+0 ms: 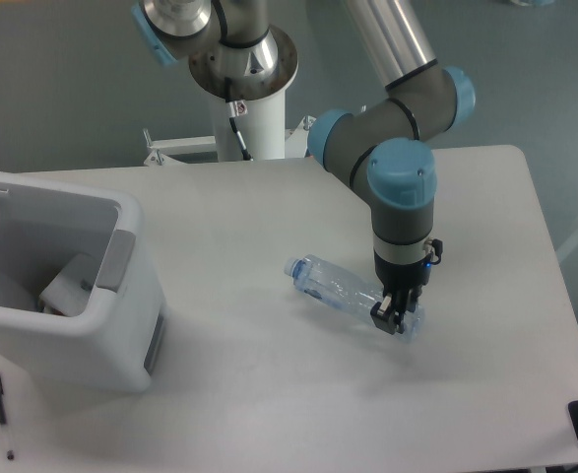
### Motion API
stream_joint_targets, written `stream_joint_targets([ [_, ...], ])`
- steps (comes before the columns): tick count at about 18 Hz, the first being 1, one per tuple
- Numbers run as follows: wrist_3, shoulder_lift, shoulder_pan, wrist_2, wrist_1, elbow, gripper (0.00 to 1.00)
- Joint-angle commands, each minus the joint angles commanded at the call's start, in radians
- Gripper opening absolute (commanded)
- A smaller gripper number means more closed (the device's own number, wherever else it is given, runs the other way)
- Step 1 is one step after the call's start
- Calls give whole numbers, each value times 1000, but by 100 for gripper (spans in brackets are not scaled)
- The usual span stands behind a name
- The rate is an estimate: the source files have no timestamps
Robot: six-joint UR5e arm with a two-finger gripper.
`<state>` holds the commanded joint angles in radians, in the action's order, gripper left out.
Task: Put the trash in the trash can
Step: 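Rotate the gripper and grasp the bottle around its middle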
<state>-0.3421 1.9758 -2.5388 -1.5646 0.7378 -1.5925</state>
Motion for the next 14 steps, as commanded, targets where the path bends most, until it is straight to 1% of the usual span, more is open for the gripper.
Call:
stream_joint_targets([
  [8,49,-3,63,23,-6,160,40],
  [11,104,-12,69,81,-11,189,40],
  [14,149,-31,71,149,-14,198,40],
])
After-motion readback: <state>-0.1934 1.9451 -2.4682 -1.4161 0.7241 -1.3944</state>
